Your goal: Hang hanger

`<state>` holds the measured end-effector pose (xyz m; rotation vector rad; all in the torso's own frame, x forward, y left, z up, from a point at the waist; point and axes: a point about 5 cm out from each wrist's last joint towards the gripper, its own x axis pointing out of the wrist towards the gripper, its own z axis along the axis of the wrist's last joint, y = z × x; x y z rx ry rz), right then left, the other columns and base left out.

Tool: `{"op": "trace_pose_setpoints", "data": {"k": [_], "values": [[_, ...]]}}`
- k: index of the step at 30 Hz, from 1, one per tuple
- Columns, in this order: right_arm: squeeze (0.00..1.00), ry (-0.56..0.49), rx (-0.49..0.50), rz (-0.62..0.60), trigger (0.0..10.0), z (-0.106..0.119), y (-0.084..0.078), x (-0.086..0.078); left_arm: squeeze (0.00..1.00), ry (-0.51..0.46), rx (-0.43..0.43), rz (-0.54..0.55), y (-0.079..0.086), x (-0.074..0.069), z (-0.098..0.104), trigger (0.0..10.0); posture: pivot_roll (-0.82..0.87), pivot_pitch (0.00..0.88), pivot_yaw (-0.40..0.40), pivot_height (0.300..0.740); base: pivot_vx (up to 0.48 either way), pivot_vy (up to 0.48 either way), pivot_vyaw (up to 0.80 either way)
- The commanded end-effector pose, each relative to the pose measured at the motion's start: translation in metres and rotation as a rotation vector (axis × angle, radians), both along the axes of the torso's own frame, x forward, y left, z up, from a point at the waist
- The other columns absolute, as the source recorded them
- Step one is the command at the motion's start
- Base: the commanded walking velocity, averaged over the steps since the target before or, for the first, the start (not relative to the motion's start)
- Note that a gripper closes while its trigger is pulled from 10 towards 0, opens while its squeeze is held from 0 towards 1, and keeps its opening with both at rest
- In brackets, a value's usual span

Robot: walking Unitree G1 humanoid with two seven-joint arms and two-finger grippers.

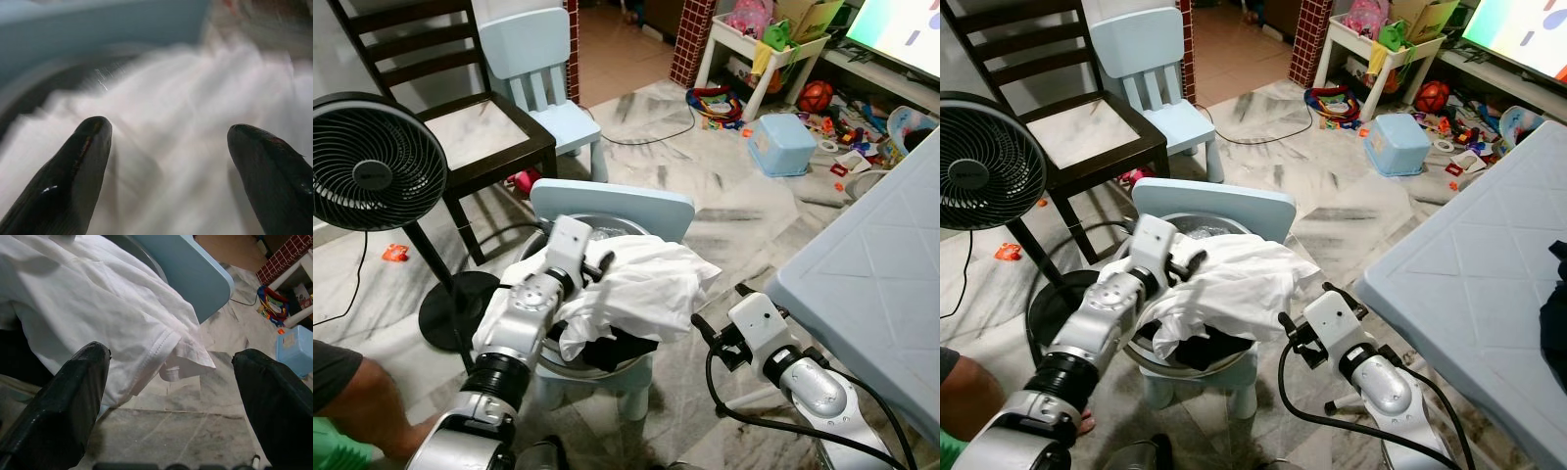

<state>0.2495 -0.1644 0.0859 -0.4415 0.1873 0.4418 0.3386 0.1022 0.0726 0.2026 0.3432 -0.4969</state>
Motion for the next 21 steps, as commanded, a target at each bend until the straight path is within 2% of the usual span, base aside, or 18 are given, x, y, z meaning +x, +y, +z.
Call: {"op": "trace_pose_setpoints", "data": {"k": [1,2,3,5,7,8,9,10,14,15,18,20,21], "values": [[0.0,0.0,-0.004,0.011,10.0,0.002,0.001,-0.003,1.0,0.078,0.09,-0.053,0.005,-0.011,-0.021,10.0,-0.05,0.141,-0.074,0.74,0.0,0.0,0.0],[0.0,0.0,-0.004,0.011,10.0,0.002,0.001,-0.003,1.0,0.078,0.09,-0.053,0.005,-0.011,-0.021,10.0,-0.05,0.141,-0.074,0.74,0.0,0.0,0.0],[0.0,0.0,-0.005,0.013,10.0,0.002,0.002,-0.003,1.0,0.117,0.169,-0.065,0.014,-0.017,-0.033,10.0,-0.05,0.141,-0.076,0.74,0.0,0.0,0.0],[0.0,0.001,-0.006,0.015,10.0,0.002,0.002,-0.002,1.0,0.15,0.223,-0.063,0.027,-0.022,-0.043,10.0,-0.04,0.143,-0.079,0.74,0.0,0.0,0.0],[0.0,0.001,-0.006,0.016,10.0,0.002,0.002,-0.002,1.0,0.16,0.238,-0.059,0.034,-0.023,-0.046,10.0,-0.04,0.144,-0.079,0.74,0.0,0.0,0.0],[0.0,0.001,-0.006,0.019,10.0,0.002,0.003,-0.001,0.36,0.175,0.238,-0.061,0.042,-0.026,-0.049,0.0,-0.04,0.143,-0.081,0.74,0.0,0.0,0.0],[0.0,0.002,-0.006,0.02,10.0,0.002,0.004,0.0,0.36,0.182,0.238,-0.065,0.044,-0.026,-0.051,0.0,-0.04,0.143,-0.081,0.74,0.0,0.0,0.0],[0.0,0.002,-0.005,0.022,10.0,0.002,0.004,0.0,0.0,0.186,0.251,-0.063,0.049,-0.028,-0.052,0.0,-0.03,0.143,-0.08,0.74,0.0,0.0,0.0],[0.0,-0.002,-0.004,0.024,10.0,0.003,0.006,0.002,0.0,0.187,0.302,-0.008,0.08,-0.037,-0.059,0.0,-0.03,0.141,-0.074,0.74,0.0,0.0,0.0],[0.0,-0.002,-0.003,0.023,10.0,0.003,0.006,0.002,0.0,0.185,0.305,-0.005,0.081,-0.038,-0.06,0.0,-0.03,0.141,-0.074,0.74,0.0,0.0,0.0],[0.0,0.0,-0.003,0.02,10.0,0.002,0.005,0.001,0.0,0.184,0.309,0.056,0.099,-0.048,-0.065,0.0,-0.03,0.141,-0.073,0.74,0.0,0.0,0.0],[0.0,0.0,-0.003,0.019,10.0,0.002,0.005,0.001,0.0,0.182,0.311,0.064,0.101,-0.049,-0.066,0.0,-0.03,0.141,-0.073,0.74,0.0,0.0,0.0],[0.0,0.001,-0.003,0.019,10.0,0.001,0.005,0.0,0.0,0.168,0.321,0.091,0.107,-0.051,-0.066,0.0,-0.02,0.143,-0.073,0.74,0.0,0.0,0.0]]}}
